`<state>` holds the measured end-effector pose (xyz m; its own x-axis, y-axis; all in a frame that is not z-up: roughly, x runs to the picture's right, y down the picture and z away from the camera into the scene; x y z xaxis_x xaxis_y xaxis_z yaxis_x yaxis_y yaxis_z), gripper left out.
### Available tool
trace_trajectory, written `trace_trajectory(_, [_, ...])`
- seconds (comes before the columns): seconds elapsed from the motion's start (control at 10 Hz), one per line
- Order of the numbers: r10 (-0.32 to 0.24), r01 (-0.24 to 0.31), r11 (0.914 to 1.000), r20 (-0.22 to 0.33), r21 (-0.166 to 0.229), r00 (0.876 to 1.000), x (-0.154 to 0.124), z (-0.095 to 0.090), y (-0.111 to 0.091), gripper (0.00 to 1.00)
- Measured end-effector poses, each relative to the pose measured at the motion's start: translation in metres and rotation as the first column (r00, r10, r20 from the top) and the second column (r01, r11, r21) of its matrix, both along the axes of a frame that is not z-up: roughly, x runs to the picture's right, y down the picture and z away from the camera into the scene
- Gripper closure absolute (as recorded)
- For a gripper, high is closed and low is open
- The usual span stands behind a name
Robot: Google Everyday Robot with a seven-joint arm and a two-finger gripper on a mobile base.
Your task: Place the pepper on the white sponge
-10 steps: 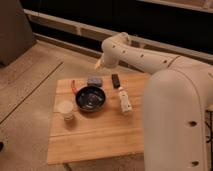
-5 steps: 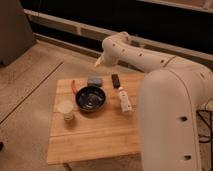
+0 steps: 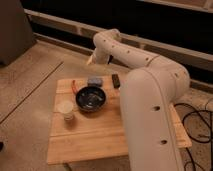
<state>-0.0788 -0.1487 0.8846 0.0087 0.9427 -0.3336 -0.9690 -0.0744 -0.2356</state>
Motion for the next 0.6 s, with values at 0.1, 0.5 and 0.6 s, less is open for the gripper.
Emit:
trace_trajectory(0.1, [-0.056,0.056,0.9984,0.031,0.01,0.998,-0.022,0.001,-0.001,0.35])
trace_trajectory(0.5, [-0.216,0.22,0.9756,0.168,-0.004,0.962,-0.109,0.021,0.033,0.35])
trace_trajectory(0.6, [-0.227,0.233,0.9724,0.199,-0.008,0.953,-0.122,0.028,0.04,0.35])
